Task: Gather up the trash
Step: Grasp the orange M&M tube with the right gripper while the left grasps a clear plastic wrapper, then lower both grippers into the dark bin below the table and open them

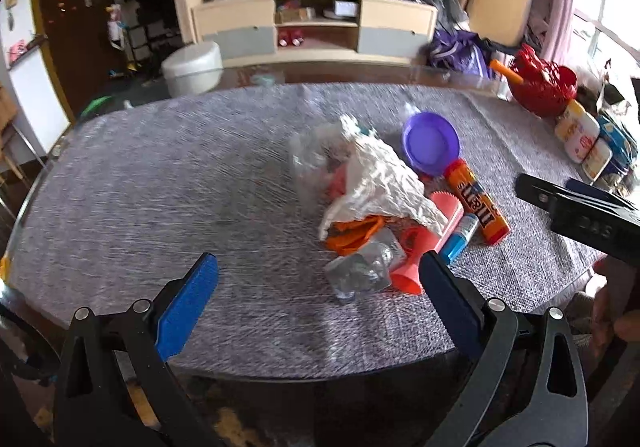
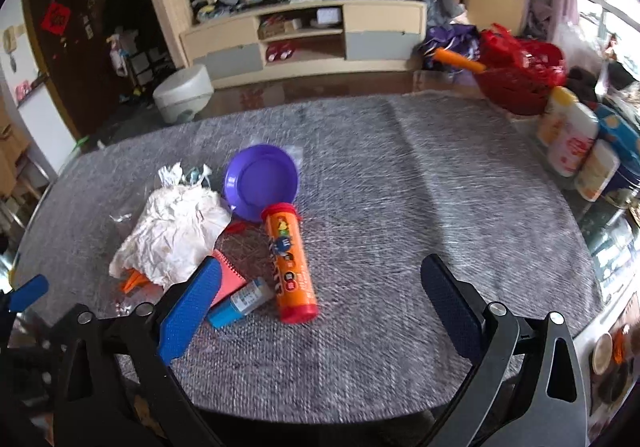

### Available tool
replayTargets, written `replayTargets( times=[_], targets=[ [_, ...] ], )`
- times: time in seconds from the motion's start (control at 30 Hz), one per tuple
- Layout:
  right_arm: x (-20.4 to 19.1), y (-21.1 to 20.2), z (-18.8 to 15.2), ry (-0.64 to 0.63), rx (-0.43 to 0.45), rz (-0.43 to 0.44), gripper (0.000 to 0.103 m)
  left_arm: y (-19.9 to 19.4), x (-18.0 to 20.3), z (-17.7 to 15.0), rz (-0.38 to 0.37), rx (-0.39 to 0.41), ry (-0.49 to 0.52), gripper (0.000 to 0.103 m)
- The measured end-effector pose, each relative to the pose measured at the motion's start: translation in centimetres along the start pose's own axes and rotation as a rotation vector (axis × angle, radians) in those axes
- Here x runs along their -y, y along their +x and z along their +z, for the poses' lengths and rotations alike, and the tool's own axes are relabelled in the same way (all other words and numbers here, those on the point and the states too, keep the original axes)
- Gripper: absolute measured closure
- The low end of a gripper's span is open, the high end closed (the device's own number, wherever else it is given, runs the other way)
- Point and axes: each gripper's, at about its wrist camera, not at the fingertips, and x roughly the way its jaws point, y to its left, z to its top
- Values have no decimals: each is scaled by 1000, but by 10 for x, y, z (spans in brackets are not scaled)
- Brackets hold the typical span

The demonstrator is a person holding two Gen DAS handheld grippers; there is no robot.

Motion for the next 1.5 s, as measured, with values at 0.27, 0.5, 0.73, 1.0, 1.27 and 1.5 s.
replayTargets(
  times=[0.27,0.5,0.73,1.0,1.27,1.5],
  targets=[
    [-6,42,6,-29,-85,63,46,30,-1,0,-69,-66,-20,17],
    [-5,61,2,-43,-132,86,56,48,-2,-2,-85,-112,-22,38],
    [8,69,-4,-24,-143,83,61,56,0,-5,-127,-122,-26,57],
    [8,61,-14,-47,-141,78,74,48,5,-8,-152,-109,-5,73],
    [15,13,-38,-39,-92,78,74,16,-3,-20,-138,-62,-1,80],
    [-5,-31,-70,-69,-72,167,74,-26,-6,-41,-144,-28,5,80]
  ],
)
